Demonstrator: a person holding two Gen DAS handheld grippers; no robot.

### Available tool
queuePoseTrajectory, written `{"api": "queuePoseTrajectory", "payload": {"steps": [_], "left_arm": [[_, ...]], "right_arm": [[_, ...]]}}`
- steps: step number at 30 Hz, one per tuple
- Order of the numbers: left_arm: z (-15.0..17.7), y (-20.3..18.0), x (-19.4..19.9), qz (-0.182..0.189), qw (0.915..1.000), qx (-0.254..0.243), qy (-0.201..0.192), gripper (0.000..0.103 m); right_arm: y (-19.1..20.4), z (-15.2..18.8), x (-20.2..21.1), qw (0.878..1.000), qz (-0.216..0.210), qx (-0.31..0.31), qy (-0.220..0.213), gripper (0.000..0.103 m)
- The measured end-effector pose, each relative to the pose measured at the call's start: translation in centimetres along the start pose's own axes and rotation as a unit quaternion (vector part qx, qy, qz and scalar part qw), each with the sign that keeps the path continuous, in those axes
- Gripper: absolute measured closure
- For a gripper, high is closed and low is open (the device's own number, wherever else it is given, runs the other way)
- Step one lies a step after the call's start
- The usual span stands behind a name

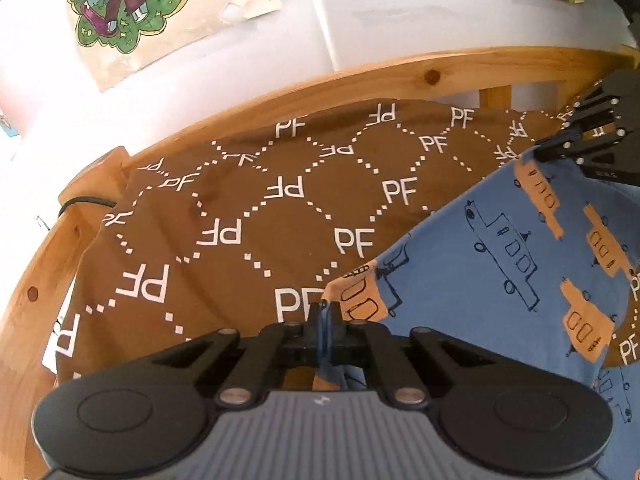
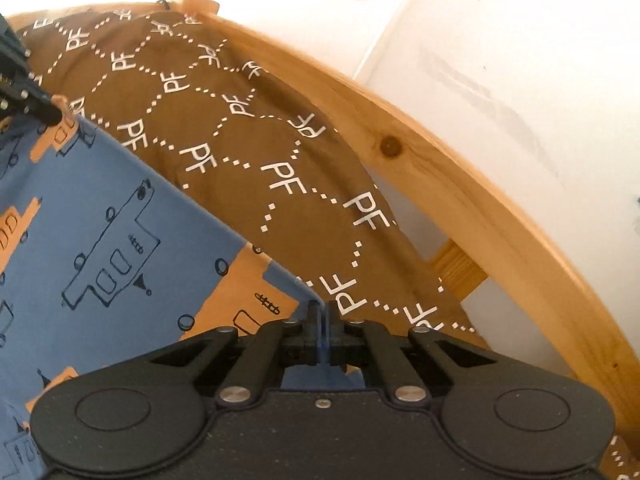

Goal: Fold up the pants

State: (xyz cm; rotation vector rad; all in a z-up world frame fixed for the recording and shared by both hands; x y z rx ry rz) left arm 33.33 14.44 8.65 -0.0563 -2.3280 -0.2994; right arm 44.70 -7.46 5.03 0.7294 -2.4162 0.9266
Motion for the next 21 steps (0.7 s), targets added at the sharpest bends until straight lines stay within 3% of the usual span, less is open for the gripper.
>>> {"api": "queuePoseTrajectory", "payload": {"steps": [6,13,18,21], "left_arm": [[0.5,-1.0,1.5,-0.008,0.9993,-0.027,-0.024,0.101],[2.7,-2.6,6.0,0.016,0.9917,-0.084,-0.096,0.101],[5.3,-5.7,9.5,0.015,0.9743,-0.178,-0.136,0.101],[7.4,-7.6,10.5,0.019,0.9633,-0.230,-0.137,0.101]], "right_arm": [[1.2,0.8,3.0,0.999,0.035,0.012,-0.036,0.103],[2.4,4.4,11.1,0.993,0.044,0.004,-0.106,0.103],[4.2,8.6,17.3,0.992,0.023,0.000,-0.127,0.103],[5.9,11.3,20.6,0.992,0.003,-0.001,-0.124,0.103]]}}
Point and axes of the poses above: each gripper's, at about its wrist camera, not at the fingertips, and x roughly against the way its jaws point, y to its left, z to its underside, the point moved 1 cm from there along -x, roughly the way its jaws point, and after that the axes turned 7 degrees about z, right-handed, at the moved point
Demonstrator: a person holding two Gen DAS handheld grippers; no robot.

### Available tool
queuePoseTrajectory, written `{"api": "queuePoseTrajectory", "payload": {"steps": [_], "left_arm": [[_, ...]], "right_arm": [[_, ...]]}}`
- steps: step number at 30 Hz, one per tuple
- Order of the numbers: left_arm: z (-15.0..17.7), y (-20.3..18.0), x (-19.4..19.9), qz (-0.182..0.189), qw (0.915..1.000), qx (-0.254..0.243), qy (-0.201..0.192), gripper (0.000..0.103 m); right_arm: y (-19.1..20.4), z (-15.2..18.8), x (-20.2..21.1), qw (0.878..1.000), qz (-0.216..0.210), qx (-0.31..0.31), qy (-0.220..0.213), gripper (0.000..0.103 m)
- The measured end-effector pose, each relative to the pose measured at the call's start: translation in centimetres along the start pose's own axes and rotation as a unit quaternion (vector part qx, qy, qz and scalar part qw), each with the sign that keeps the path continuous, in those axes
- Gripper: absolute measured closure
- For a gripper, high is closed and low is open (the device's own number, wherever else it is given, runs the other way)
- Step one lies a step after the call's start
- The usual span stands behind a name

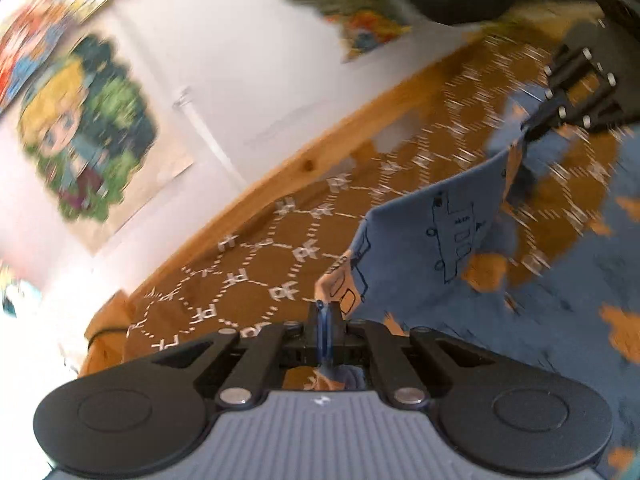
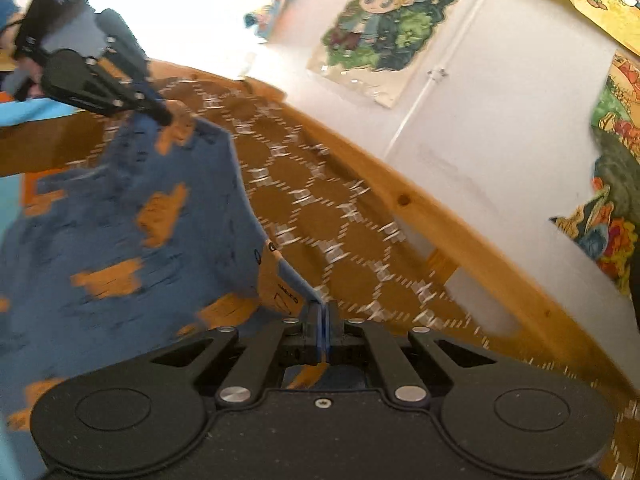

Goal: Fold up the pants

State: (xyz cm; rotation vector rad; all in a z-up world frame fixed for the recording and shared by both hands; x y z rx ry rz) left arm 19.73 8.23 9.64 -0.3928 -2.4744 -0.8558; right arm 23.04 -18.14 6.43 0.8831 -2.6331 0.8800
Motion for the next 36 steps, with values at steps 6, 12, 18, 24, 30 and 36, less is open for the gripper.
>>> {"api": "queuePoseTrajectory", "payload": {"steps": [6,12,18,24,30,36], "left_arm": [[3.1,-5.1,1.3,0.037,0.9960,-0.076,0.032,0.101],[7.2,-10.2,1.9,0.058,0.9853,-0.146,0.068,0.101],[9.0,-11.3,2.0,0.051,0.9819,-0.163,0.083,0.101],[9.0,-11.3,2.9,0.062,0.9755,-0.191,0.089,0.101],[10.5,-12.7,3.2,0.078,0.9656,-0.223,0.108,0.096],[10.7,-12.6,3.1,0.074,0.9660,-0.222,0.110,0.091]], "right_arm": [[4.3,3.6,5.2,0.999,-0.022,0.004,0.025,0.103],[9.7,7.4,8.1,0.999,-0.017,0.019,0.045,0.103],[13.1,9.0,8.6,0.998,-0.019,0.022,0.049,0.103],[12.3,8.3,9.2,0.997,-0.041,-0.024,0.058,0.103],[13.5,9.6,9.0,0.995,-0.052,-0.029,0.080,0.103],[13.8,9.7,8.9,0.996,-0.044,-0.023,0.076,0.096]]}}
Point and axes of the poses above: each gripper's, at about its wrist camera, not at the fingertips, and x roughly against the way its jaws point, y to its left, z to its underside, the point moved 1 cm from there along -x, roughly the way its jaws point, and after that the axes turned 7 degrees about z, right-handed, at the moved point
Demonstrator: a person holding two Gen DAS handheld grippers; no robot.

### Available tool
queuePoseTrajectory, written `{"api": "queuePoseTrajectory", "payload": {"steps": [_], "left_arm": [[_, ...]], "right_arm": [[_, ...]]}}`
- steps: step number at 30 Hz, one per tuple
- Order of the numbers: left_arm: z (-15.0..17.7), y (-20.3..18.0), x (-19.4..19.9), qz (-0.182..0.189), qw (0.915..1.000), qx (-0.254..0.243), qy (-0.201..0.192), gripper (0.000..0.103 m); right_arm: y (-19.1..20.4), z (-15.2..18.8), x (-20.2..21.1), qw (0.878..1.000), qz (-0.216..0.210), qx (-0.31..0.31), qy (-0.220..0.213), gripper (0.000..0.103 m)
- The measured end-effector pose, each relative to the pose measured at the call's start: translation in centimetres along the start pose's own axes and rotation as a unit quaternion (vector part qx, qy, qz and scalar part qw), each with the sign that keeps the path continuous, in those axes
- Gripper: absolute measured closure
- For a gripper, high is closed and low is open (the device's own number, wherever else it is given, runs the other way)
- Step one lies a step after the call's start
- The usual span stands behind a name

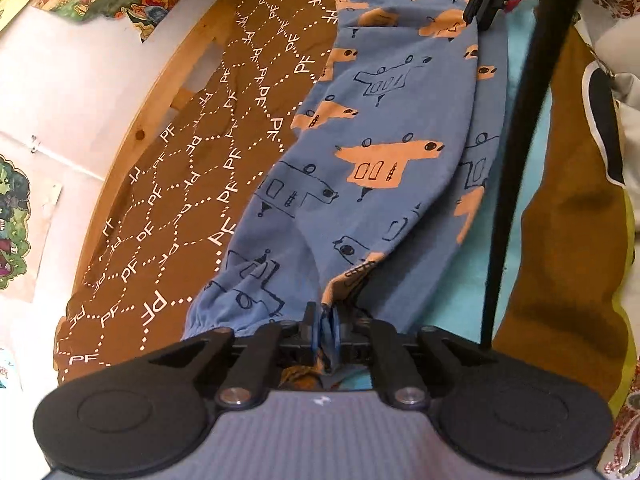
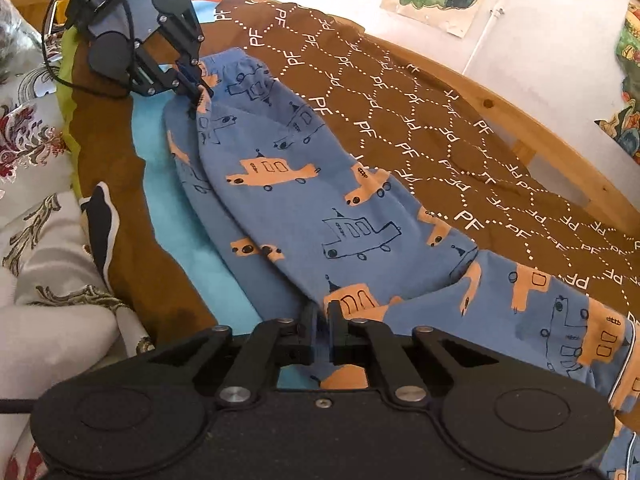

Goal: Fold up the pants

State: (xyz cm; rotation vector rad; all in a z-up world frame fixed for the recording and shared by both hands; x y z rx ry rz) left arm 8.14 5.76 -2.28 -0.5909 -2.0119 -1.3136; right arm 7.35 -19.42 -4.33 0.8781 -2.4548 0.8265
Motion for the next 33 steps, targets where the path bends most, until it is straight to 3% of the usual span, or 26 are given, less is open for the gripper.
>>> {"api": "queuePoseTrajectory", "payload": {"steps": [2,4,9,16,26,28,29,31,32,33], "left_arm": [[-0.2,0.2,0.0,0.002,1.0000,0.001,0.001,0.092],[-0.3,0.4,0.1,0.008,0.9999,0.007,0.002,0.096],[-0.1,1.0,0.6,0.024,0.9997,0.006,-0.001,0.101],[0.7,1.7,1.5,0.040,0.9991,0.006,0.010,0.102],[0.9,1.2,0.4,0.055,0.9981,0.023,0.016,0.100],[0.7,1.3,0.4,0.055,0.9979,0.030,0.016,0.099],[0.6,1.3,0.6,0.057,0.9976,0.036,0.015,0.092],[0.4,1.6,1.2,0.065,0.9960,0.060,0.011,0.065],[0.3,1.7,1.6,0.071,0.9943,0.080,0.004,0.040],[0.1,1.9,1.9,0.075,0.9921,0.100,-0.005,0.031]], "right_arm": [[0.0,0.1,0.0,1.000,0.000,-0.002,0.001,0.096],[0.0,0.1,-0.2,1.000,-0.002,-0.001,0.002,0.103],[-0.1,-0.2,0.3,1.000,-0.008,-0.002,0.002,0.103],[-0.6,-0.9,1.5,0.999,-0.049,-0.006,0.017,0.103],[-0.7,-0.1,0.6,0.997,-0.059,-0.011,0.041,0.103],[-0.9,-0.2,0.8,0.997,-0.059,-0.016,0.039,0.094],[-1.1,-0.3,1.1,0.997,-0.060,-0.019,0.036,0.091],[-2.1,-0.5,1.9,0.998,-0.048,-0.032,0.028,0.069],[-2.8,-0.6,2.3,0.998,-0.040,-0.044,0.025,0.063],[-3.6,-0.5,2.8,0.997,-0.030,-0.060,0.024,0.053]]}}
Point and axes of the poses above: each gripper's, at about its wrist camera, not at the fingertips, and x roughly against the way its jaws point, y to its left, z to its underside, the point moved 1 cm from there along -x, roughly the way its jaws point, and after that the axes turned 7 degrees about z, right-handed, at the moved point
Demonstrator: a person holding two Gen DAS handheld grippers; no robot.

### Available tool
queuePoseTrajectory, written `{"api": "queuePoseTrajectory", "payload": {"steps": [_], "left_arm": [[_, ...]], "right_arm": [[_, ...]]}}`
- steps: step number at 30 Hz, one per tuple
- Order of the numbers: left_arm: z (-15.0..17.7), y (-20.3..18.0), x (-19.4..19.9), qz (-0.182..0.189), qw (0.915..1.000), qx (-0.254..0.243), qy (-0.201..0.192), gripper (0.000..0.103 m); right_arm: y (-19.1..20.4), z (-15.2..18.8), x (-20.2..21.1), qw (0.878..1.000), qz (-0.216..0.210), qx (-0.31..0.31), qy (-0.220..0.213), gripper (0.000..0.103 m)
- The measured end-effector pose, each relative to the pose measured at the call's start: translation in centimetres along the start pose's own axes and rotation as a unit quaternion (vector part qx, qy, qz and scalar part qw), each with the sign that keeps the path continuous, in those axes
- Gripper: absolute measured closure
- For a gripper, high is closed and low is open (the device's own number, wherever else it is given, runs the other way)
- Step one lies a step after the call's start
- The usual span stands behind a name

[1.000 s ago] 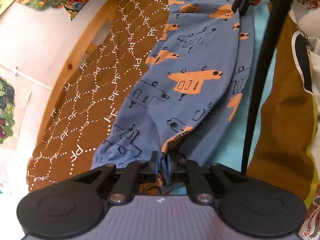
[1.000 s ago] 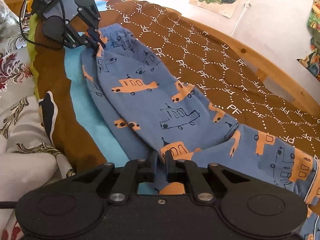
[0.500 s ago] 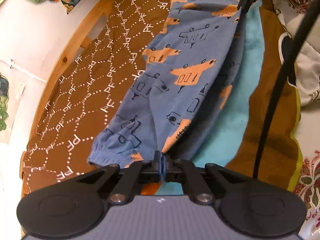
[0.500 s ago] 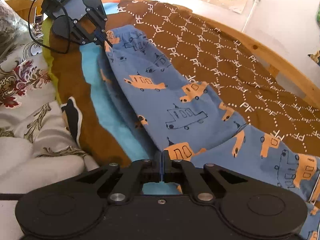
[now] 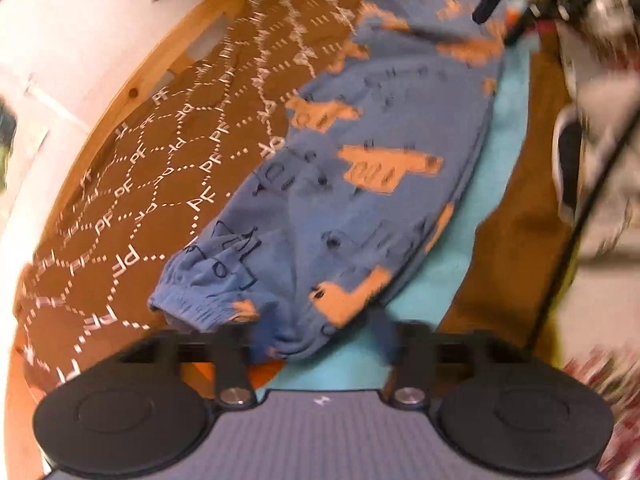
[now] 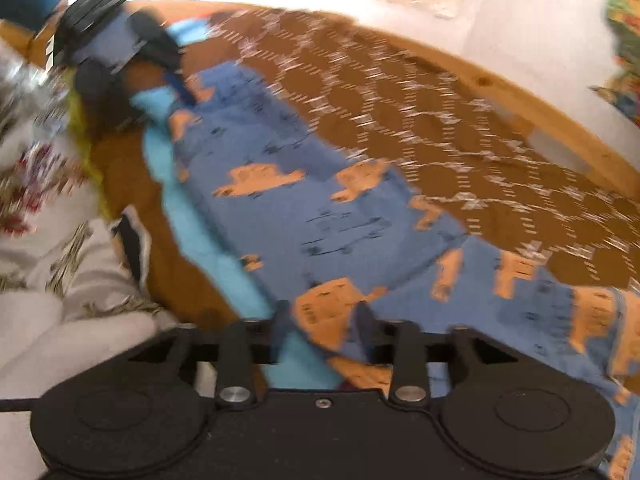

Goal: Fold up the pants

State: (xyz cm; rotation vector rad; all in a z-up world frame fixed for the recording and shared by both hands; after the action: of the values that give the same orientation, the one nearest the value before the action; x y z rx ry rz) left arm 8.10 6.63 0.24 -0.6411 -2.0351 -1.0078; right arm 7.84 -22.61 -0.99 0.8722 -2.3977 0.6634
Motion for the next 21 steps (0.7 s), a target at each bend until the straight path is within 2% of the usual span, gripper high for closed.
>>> {"api": "queuePoseTrajectory", "payload": {"steps": [2,4,7,9,13,18,19,21], "left_arm": [[-0.7,0.1,0.2,-0.003,0.9988,0.046,-0.014,0.029],[-1.7,0.1,0.4,-0.006,0.9946,0.097,-0.036,0.013],[-3.7,-0.3,0.4,-0.008,0.9837,0.162,-0.078,0.005],[-5.3,-0.4,0.0,-0.005,0.9751,0.199,-0.098,0.000],[-9.0,-1.0,-1.7,0.014,0.9539,0.270,-0.131,0.000],[-13.0,-1.6,-4.7,0.054,0.9200,0.365,-0.132,0.000],[-13.7,-1.8,-5.0,0.059,0.9152,0.377,-0.131,0.000],[-14.8,-2.1,-5.4,0.064,0.9121,0.383,-0.132,0.000]], "right_arm": [[-1.4,0.2,0.9,0.999,0.021,-0.027,0.004,0.042],[-2.7,0.7,1.8,0.997,0.057,-0.047,0.010,0.020],[-4.5,1.6,3.4,0.991,0.105,-0.080,0.014,0.006],[-5.8,2.2,4.2,0.986,0.130,-0.106,0.020,0.002],[-8.6,3.8,5.6,0.972,0.163,-0.169,0.018,0.001],[-11.9,5.6,6.2,0.947,0.164,-0.278,0.015,0.001],[-12.5,6.1,6.4,0.940,0.162,-0.300,0.013,0.001],[-13.4,6.7,6.4,0.930,0.161,-0.329,0.011,0.001]]}}
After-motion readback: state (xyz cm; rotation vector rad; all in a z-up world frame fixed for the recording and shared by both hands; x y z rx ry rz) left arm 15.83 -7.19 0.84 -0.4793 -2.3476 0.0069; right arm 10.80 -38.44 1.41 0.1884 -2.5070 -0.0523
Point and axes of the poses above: each gripper's, at about its wrist camera, not at the fingertips, and x roughly against the way its jaws point, y to its left, z to its underside, the point moved 1 cm from there along -x, roughly the way its jaws point, and after that the axes turned 7 degrees about z, right-handed, at the moved point
